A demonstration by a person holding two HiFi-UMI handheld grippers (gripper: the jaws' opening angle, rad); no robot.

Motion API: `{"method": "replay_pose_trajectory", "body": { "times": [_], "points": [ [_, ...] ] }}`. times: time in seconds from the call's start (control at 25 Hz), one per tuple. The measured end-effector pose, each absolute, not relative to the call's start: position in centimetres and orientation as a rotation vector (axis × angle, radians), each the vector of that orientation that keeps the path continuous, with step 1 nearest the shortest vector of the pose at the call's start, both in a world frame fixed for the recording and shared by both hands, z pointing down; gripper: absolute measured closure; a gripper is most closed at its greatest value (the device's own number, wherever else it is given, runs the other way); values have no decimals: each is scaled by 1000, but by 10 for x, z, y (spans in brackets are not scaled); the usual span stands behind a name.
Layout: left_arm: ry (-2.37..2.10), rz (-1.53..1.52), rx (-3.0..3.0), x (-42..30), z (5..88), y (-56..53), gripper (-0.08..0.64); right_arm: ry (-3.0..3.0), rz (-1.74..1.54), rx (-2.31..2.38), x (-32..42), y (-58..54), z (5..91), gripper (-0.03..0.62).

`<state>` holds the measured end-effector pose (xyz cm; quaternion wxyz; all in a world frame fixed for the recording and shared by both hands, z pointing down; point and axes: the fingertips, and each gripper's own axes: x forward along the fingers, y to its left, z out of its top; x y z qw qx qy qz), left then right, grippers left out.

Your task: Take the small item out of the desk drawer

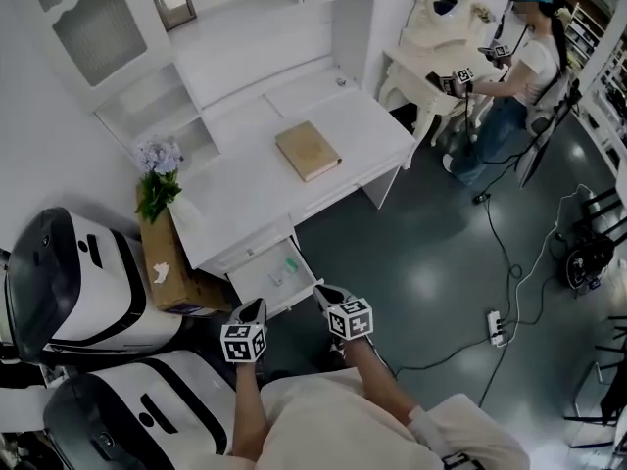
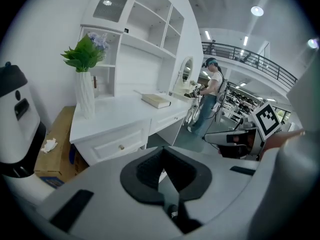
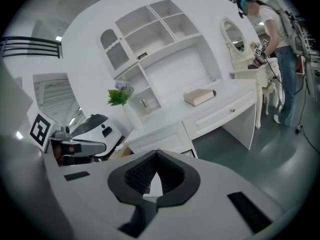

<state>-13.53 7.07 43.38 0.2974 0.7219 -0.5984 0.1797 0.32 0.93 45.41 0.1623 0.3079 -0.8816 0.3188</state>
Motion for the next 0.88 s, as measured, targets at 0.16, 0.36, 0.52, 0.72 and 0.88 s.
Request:
{"method": "replay_pose_trajectory", "body": {
  "times": [0.16, 0.36, 0.52, 0.72, 0.88],
  "points": [
    [-1589, 491, 1893, -132, 440, 74, 545, -2514, 1013, 822, 17, 14, 469, 568],
    [-1560, 508, 1876, -130, 452, 63, 545, -2517, 1091, 780, 18, 12, 472, 568],
    [-1474, 570, 1920, -126, 467, 45, 545, -2486, 1076, 831, 17, 6, 477, 568],
    [-1390, 592, 1956, -140, 492, 2, 545, -2454, 1087, 839, 0, -14, 486, 568],
    [-1292, 632, 1970, -151, 519, -8, 545, -2389, 1111, 831, -13, -14, 502, 568]
  ]
}}
